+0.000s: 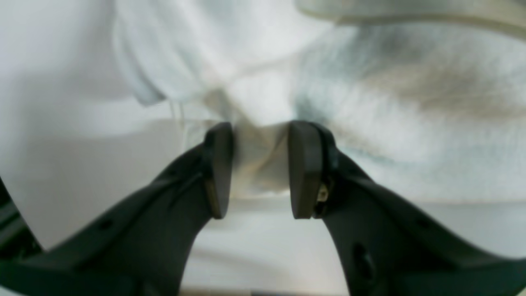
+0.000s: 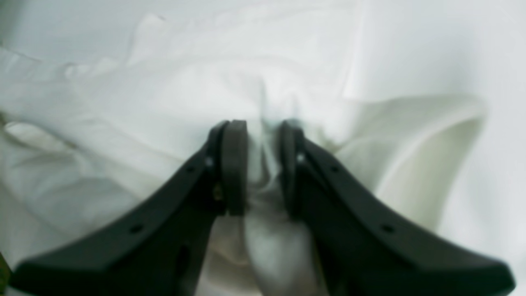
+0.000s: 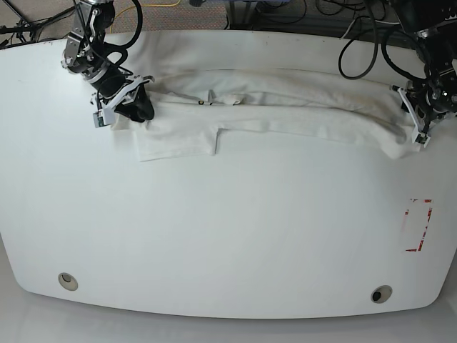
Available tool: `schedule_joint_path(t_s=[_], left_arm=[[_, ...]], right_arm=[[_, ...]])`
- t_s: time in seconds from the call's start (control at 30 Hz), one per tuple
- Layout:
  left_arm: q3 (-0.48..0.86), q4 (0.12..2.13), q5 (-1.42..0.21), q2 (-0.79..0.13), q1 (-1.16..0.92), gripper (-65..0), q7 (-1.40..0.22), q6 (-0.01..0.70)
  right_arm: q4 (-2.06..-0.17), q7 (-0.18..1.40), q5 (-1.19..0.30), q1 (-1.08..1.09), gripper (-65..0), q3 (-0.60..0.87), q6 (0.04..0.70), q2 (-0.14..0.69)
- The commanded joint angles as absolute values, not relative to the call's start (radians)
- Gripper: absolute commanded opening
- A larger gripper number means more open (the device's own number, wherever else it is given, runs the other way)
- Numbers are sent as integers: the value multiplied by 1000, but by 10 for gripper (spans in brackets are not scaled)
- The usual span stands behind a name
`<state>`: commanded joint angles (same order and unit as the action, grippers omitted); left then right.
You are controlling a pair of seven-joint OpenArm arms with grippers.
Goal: Fold the T-shirt properly
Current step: 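Grasp the folded shirt end with the right gripper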
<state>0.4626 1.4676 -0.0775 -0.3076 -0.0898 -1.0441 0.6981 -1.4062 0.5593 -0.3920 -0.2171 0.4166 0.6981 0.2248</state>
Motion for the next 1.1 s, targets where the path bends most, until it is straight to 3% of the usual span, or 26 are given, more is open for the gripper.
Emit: schedule_joint_path(t_s=[0.3,0.87,0.97,1.1], left_arm=[[463,1474,-77,-286,-76,-440,-1050,698],[503,1474,-79,-291,-110,-439,-1124,698],[503,1474,-79,-291,-110,-439,-1125,698],[504,1474,-79,-291,-111,-439,-1127,698]], right_arm=[[-1389,564,-394,-163,-509,429,698,257],[-1667,748,-403,-105,-503,458,698,248],[-1667,762,-394,-59,-450,458,698,246],[-1601,762,-394,-12,-290,458,698,246]])
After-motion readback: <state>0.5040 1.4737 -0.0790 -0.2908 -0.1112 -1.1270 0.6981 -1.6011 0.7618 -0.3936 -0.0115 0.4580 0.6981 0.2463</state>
